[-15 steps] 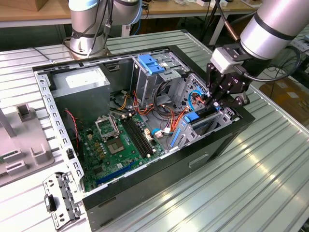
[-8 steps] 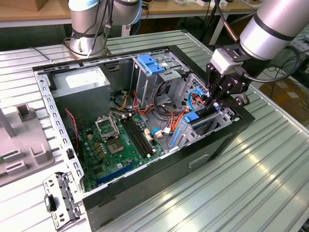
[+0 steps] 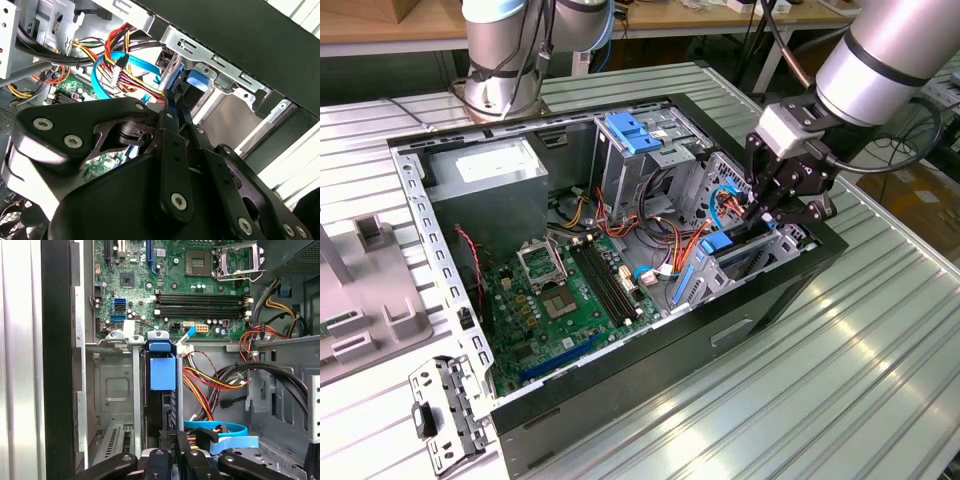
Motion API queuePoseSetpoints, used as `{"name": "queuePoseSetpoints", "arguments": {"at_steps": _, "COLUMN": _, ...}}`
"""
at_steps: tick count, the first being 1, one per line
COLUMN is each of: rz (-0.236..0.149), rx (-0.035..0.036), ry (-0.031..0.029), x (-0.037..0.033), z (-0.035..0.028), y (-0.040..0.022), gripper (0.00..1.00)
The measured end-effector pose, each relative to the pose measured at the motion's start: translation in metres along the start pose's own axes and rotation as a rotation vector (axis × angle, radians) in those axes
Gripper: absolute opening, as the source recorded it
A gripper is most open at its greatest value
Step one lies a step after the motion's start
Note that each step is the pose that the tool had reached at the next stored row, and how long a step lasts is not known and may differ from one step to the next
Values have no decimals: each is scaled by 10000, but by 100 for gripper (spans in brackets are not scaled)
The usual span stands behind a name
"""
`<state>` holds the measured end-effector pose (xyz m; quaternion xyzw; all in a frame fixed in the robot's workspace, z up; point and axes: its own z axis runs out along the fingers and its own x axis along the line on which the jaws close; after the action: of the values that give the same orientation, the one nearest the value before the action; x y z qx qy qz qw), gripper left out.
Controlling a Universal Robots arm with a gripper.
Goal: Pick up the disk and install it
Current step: 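Insert the first disk wire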
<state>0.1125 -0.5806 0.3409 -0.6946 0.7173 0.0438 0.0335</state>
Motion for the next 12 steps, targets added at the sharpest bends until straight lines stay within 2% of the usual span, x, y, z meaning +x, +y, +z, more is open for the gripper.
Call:
{"name": "queuePoseSetpoints", "arguments": {"at_steps": 9, "rz": -6, "rx": -1, "ry": -1, "x": 2, "z": 18, "y": 0, "gripper": 18}}
{"name": "queuePoseSetpoints", "arguments": {"at_steps": 10, "rz": -6, "rx": -1, "ry": -1, "x": 2, "z": 18, "y": 0, "gripper": 24}}
{"name": "queuePoseSetpoints", "arguments": {"at_steps": 11, "rz": -6, "rx": -1, "ry": 0, "x": 2, "z": 18, "y": 0, "gripper": 24}}
{"name": "queuePoseSetpoints", "arguments": {"at_steps": 12, "rz": -7, "rx": -1, "ry": 0, "x": 2, "z": 18, "y": 0, "gripper": 31}}
